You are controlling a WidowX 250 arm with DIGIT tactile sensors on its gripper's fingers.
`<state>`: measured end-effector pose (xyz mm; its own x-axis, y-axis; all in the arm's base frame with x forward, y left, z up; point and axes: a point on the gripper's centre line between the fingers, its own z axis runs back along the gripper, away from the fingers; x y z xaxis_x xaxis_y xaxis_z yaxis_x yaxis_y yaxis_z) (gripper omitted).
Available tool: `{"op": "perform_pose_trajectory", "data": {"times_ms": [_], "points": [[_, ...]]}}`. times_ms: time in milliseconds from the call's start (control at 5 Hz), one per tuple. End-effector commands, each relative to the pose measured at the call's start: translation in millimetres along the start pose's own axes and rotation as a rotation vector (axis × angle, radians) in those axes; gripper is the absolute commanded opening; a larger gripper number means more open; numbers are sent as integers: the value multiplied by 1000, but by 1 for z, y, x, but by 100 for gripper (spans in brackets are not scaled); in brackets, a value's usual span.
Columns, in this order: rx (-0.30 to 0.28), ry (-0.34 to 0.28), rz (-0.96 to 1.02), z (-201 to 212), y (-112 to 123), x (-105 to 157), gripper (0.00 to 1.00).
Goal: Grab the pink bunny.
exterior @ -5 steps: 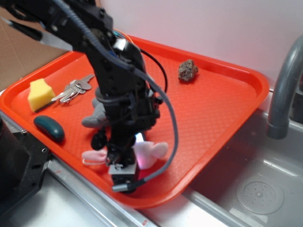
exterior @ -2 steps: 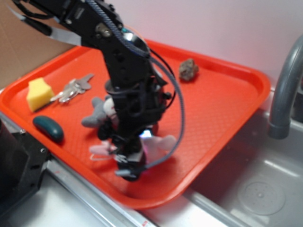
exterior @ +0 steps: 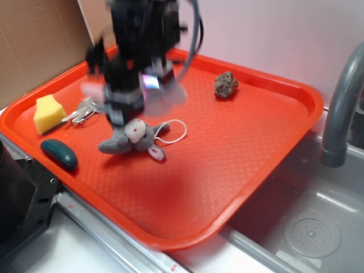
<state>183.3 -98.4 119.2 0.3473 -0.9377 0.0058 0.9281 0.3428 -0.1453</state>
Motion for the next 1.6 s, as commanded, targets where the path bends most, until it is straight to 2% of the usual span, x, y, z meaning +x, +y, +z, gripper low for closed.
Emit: {"op": "perform_pose_trajectory", "data": {"times_ms": [0,200,400,600,800,1200,1400], "points": [[45,-29,220,31,-18,-34,0],[76,-137,456,34,-37,-53,0],[79,-173,704,42,-40,-62,0],[75,-163,957,43,-25,-81,0],[39,-132,1160,39,0,-97,0],[53,-90,1164,49,35,-113,0],[72,-101,1137,49,40,-105,0]]}}
